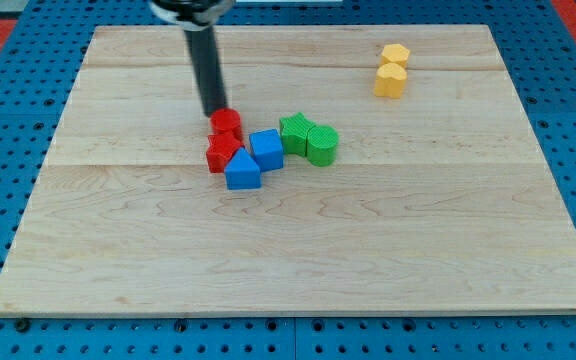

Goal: Move the arm above the yellow hexagon

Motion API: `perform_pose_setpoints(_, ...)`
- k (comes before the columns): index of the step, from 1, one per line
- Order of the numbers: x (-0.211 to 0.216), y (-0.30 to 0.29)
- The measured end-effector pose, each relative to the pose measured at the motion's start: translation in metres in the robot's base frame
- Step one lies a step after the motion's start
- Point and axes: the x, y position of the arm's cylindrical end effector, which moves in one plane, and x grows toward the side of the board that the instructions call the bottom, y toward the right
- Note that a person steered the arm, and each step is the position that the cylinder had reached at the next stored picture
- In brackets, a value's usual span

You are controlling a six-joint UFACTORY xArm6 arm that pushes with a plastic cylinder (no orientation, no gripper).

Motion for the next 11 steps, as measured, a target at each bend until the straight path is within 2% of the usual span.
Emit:
perform_pose_setpoints(1, 0.004, 0.019)
perform_pose_setpoints(2, -0.052, 0.046)
perform_pose_setpoints(3, -0.091, 0.105)
perform_pose_setpoints(4, -0.126, 0.131)
perform_pose_setpoints(9, -0.165, 0.137)
perform_pose_setpoints(10, -0.168, 0.189)
perform_pose_setpoints(11, -0.170, 0.207)
